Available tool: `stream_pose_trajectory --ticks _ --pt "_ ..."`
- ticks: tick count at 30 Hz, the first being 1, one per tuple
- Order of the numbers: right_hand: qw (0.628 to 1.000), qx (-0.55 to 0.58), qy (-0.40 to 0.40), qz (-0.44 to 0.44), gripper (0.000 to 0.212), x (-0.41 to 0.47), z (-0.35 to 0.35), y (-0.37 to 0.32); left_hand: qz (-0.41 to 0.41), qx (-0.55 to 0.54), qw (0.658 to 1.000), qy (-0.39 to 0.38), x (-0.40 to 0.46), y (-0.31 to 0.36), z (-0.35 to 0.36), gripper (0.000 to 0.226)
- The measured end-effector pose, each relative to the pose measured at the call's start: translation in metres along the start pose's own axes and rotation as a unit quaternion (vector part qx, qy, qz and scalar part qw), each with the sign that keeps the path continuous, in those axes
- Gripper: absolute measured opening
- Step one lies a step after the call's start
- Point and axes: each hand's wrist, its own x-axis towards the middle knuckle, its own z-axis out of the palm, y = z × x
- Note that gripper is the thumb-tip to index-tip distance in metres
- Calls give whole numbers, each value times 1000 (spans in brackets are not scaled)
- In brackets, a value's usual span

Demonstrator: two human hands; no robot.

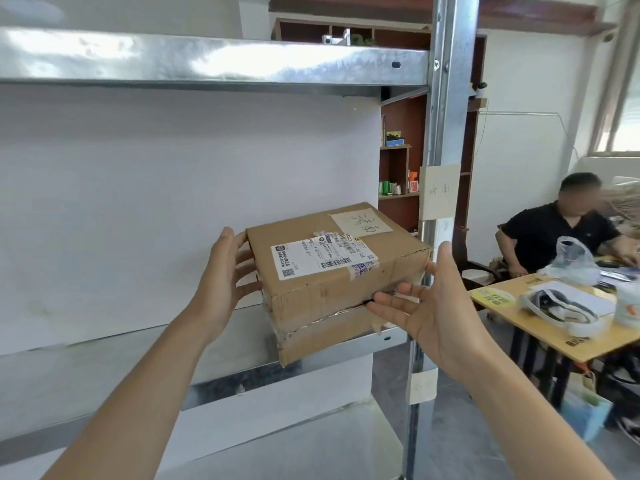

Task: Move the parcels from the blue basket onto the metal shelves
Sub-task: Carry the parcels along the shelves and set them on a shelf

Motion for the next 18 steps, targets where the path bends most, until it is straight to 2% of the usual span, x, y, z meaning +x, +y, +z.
stream_pose_trajectory --ticks 3,4,6,7,10,14,18 --pt "1000 -14 6 4 49 10 -1 7 -18 25 999 11 8 -8 7 62" --pt "1000 -19 7 4 59 13 -2 9 -26 34 999 14 11 -11 8 63" --pt "999 -35 14 -2 92 19 -2 14 -39 43 998 15 16 -17 9 66" --pt "999 -41 15 -4 100 21 -1 16 -41 45 998 17 18 -20 9 67" --pt "998 -56 21 -8 93 24 -1 22 -50 44 997 27 18 -28 11 65" --pt "995 -97 37 -1 112 27 -2 29 -53 34 998 30 16 -36 11 71" --pt "991 -127 32 -19 107 29 -2 35 -51 24 998 35 18 -36 14 59"
